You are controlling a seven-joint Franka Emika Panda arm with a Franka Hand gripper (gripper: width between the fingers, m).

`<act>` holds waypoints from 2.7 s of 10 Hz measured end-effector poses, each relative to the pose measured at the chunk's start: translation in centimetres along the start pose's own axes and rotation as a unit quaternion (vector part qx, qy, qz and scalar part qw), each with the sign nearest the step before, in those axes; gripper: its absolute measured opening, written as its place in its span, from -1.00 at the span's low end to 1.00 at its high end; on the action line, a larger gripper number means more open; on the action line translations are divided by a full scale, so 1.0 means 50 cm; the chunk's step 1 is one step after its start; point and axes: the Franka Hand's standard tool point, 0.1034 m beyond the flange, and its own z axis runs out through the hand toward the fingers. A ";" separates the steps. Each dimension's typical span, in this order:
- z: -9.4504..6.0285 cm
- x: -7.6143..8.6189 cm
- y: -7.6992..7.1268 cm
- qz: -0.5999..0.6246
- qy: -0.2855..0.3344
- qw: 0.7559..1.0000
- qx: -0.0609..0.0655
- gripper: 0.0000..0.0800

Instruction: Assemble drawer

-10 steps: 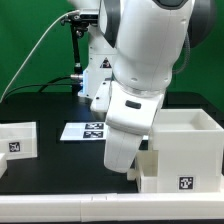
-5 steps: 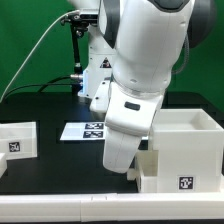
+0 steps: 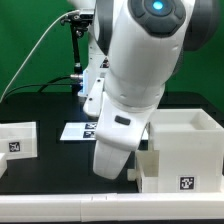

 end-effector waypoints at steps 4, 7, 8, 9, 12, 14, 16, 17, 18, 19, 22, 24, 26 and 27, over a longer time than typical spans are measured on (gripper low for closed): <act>0.002 -0.006 0.007 0.014 -0.004 1.000 0.015 0.62; 0.002 -0.006 0.006 0.098 -0.005 0.995 0.015 0.62; 0.002 -0.006 0.007 0.129 -0.006 0.992 0.015 0.62; 0.002 -0.006 0.006 0.151 -0.006 0.988 0.015 0.62; 0.000 -0.007 0.007 0.157 -0.005 0.987 0.014 0.62; -0.027 -0.022 0.016 0.084 0.032 0.996 0.000 0.62; -0.039 -0.038 0.026 0.080 0.063 0.995 -0.015 0.62; -0.039 -0.049 0.027 0.081 0.074 0.994 -0.022 0.62; -0.034 -0.047 0.023 0.081 0.071 0.994 -0.018 0.62; -0.033 -0.044 0.023 0.079 0.071 0.994 -0.018 0.62; -0.058 -0.049 0.044 0.022 0.136 0.987 -0.077 0.62; -0.066 -0.057 0.029 0.015 0.157 0.983 -0.091 0.62; -0.061 -0.056 0.031 0.015 0.156 0.984 -0.089 0.62; -0.061 -0.056 0.031 0.015 0.156 0.984 -0.089 0.62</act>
Offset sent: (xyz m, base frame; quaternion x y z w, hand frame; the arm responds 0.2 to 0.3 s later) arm 0.0000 0.0000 0.0000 0.0000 0.0000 0.0000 1.0000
